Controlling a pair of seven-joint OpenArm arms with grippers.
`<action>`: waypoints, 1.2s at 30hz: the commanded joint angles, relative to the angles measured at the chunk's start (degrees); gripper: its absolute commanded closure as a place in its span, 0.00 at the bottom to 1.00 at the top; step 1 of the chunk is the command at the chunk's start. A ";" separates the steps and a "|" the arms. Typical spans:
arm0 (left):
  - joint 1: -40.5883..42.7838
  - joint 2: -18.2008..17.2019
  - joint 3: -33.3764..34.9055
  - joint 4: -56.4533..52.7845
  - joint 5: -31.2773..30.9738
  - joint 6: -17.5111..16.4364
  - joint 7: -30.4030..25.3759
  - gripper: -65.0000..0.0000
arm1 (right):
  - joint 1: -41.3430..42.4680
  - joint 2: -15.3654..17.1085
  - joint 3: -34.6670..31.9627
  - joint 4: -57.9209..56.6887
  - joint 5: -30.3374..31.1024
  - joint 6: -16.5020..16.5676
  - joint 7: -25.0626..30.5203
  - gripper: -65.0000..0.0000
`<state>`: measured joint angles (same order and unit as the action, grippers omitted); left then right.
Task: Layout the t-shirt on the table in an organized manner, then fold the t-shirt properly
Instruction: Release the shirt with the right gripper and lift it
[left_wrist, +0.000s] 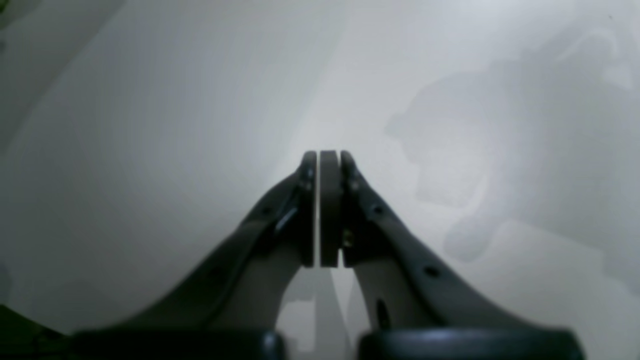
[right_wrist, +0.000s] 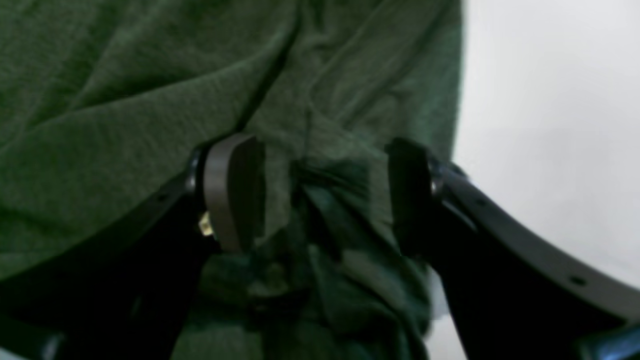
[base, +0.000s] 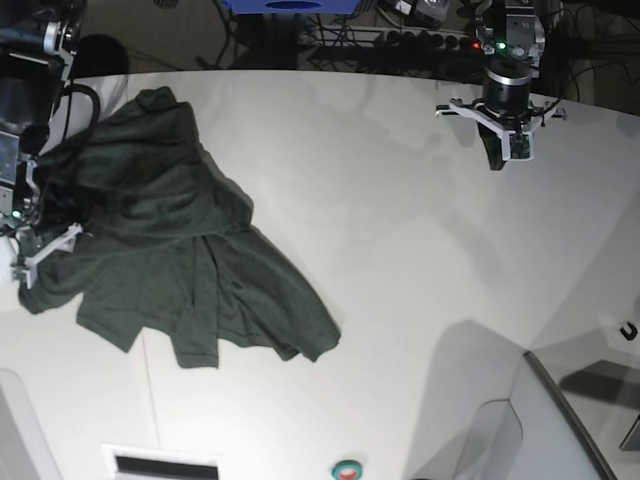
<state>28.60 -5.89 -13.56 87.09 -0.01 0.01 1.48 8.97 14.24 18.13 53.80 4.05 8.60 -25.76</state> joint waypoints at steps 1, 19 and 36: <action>0.19 -0.22 -0.20 0.78 -0.03 0.30 -1.34 0.99 | 1.01 1.01 0.20 0.31 0.03 -0.12 1.98 0.43; 0.02 -0.31 -0.28 0.78 -0.03 0.30 -1.34 0.99 | -5.50 1.01 4.16 12.35 -6.30 -0.12 2.59 1.00; -0.42 -0.40 0.07 1.31 0.58 0.30 -1.34 0.99 | -5.41 1.10 27.10 11.30 -7.70 -4.16 -3.21 0.93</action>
<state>28.10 -5.91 -13.41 87.20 0.23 0.01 1.52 3.01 13.58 44.86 63.81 -2.48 5.48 -29.91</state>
